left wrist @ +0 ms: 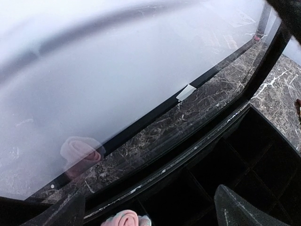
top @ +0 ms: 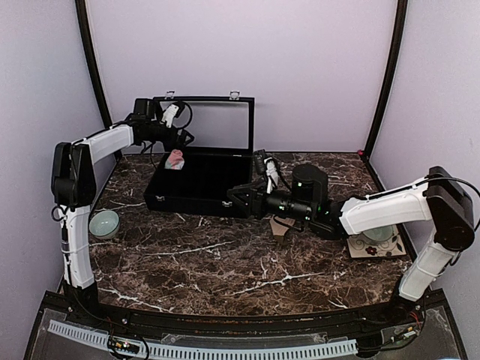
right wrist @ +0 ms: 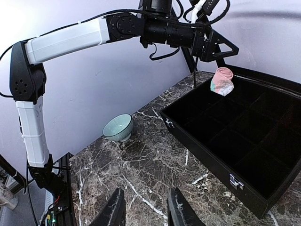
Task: Roll the socks
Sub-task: Pick up the sock from the center of the board, then place the sock at the center of the board, then pick up the sock from the center of the board.
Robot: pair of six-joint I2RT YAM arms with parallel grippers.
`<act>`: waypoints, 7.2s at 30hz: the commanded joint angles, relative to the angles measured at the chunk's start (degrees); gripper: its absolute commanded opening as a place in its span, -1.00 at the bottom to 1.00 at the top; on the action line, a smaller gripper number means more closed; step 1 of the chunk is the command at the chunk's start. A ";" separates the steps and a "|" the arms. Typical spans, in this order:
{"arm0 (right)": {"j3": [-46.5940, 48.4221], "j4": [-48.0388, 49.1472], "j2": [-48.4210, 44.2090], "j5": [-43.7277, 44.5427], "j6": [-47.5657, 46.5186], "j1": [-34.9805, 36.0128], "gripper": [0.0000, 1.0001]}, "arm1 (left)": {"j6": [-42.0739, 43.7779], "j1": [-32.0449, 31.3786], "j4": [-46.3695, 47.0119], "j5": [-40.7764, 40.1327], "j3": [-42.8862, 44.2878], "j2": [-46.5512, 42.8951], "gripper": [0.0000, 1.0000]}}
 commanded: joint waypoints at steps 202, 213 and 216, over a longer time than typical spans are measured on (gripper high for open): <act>-27.33 -21.00 -27.20 22.92 -21.08 15.67 -0.20 | 40.98 -44.39 -19.25 3.04 -40.92 -14.70 -0.09; -23.16 -20.90 -18.32 26.10 -27.28 23.96 -0.34 | 39.02 -44.11 -20.98 4.70 -39.46 -11.59 -1.00; -22.88 -20.01 -16.63 26.73 -28.40 25.97 -0.23 | 39.04 -43.21 -23.58 6.99 -38.22 -10.44 -1.00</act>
